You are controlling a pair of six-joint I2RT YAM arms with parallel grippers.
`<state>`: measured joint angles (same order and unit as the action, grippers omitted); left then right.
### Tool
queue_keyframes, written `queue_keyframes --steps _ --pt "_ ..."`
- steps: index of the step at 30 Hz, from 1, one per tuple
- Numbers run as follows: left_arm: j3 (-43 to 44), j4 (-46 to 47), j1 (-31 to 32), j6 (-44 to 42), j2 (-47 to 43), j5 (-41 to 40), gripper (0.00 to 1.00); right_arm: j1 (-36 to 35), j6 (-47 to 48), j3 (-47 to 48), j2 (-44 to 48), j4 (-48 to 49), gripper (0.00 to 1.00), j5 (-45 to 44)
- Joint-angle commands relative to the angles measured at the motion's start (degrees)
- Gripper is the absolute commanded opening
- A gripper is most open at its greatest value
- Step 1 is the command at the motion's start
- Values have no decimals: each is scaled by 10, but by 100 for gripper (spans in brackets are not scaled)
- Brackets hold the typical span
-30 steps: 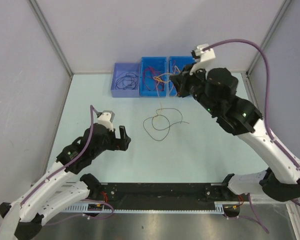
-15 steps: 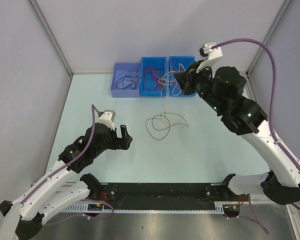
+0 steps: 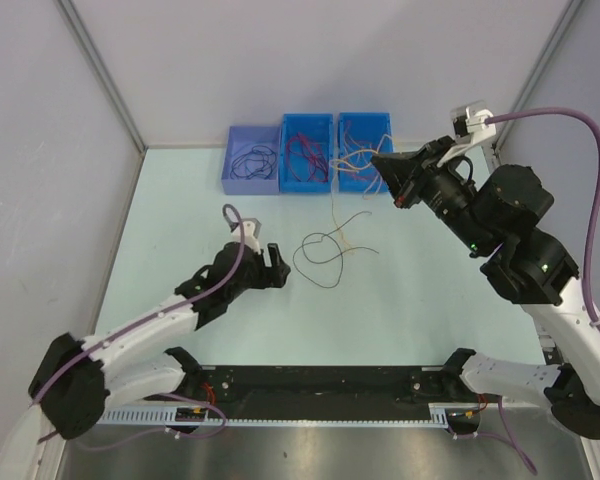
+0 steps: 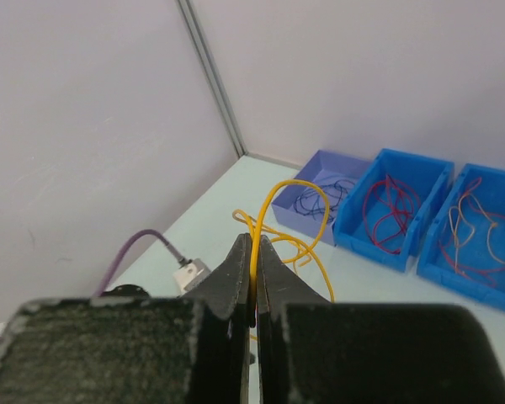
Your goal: Untangle the cables
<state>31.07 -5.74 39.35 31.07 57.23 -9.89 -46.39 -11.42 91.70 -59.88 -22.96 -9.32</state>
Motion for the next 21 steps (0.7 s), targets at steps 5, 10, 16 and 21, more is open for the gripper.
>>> queue_keyframes --steps 5,10,16,21 --pt "39 250 -2 -1 213 48 80 2 -14 -31 30 -3 0 15" --pt "72 274 -2 34 294 61 63 5 -4 -33 43 -10 0 16" --pt "92 262 1 49 308 92 0 19 8 -37 49 -16 0 8" --pt "136 121 -2 14 219 27 0 32 15 -40 54 -30 0 -45"
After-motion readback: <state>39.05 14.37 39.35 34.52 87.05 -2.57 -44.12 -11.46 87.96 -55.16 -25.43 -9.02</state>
